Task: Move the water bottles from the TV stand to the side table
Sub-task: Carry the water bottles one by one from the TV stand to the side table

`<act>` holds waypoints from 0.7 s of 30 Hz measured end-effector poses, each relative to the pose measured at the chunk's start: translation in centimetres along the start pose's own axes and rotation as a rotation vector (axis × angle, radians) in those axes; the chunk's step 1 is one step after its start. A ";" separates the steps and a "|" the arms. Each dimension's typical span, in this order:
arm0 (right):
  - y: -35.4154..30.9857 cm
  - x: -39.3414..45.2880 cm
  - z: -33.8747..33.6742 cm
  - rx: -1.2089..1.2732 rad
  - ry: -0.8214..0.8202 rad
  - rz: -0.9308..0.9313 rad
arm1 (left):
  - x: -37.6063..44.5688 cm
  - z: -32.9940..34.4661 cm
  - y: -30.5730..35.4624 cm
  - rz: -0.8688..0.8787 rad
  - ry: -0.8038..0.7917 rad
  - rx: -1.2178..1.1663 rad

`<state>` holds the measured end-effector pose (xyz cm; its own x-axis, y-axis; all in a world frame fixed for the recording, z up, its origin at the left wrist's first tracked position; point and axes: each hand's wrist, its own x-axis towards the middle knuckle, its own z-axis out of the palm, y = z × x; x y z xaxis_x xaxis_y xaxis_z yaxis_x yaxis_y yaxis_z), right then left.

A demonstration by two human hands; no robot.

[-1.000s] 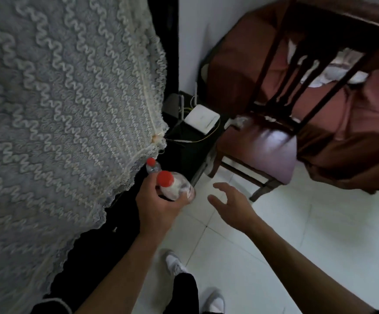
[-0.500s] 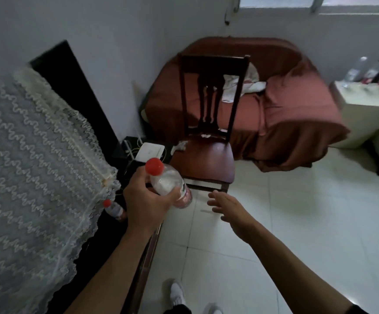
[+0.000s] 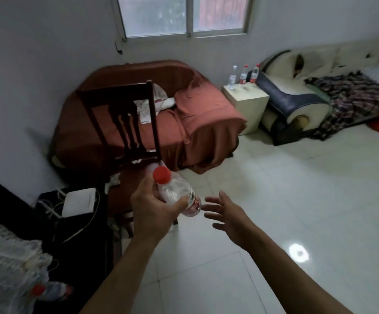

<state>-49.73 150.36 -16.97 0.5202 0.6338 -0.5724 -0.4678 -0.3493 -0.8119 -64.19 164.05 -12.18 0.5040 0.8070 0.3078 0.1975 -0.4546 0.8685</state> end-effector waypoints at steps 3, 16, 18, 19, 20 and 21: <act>0.4 -1.1 -0.4 0.020 0.086 -0.004 | 0.3 1.1 -0.4 0.032 -0.079 -0.054; 3.2 -3.9 -8.6 0.291 0.346 0.010 | -0.8 10.2 2.6 0.146 -0.362 -0.094; 3.0 -3.8 -10.7 0.331 0.361 -0.014 | -0.6 12.1 4.2 0.188 -0.375 -0.086; 2.9 -3.7 -11.8 0.345 0.361 -0.023 | -0.5 13.2 5.0 0.210 -0.384 -0.079; 2.7 -3.5 -13.0 0.363 0.357 -0.028 | -0.4 14.3 5.9 0.226 -0.394 -0.074; 2.4 -3.4 -14.3 0.383 0.353 -0.032 | -0.3 15.4 7.0 0.239 -0.405 -0.067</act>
<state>-42.44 137.46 -18.62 0.7170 0.3460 -0.6052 -0.6410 -0.0139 -0.7674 -49.97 154.85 -12.22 0.8187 0.4648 0.3372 -0.0119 -0.5733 0.8192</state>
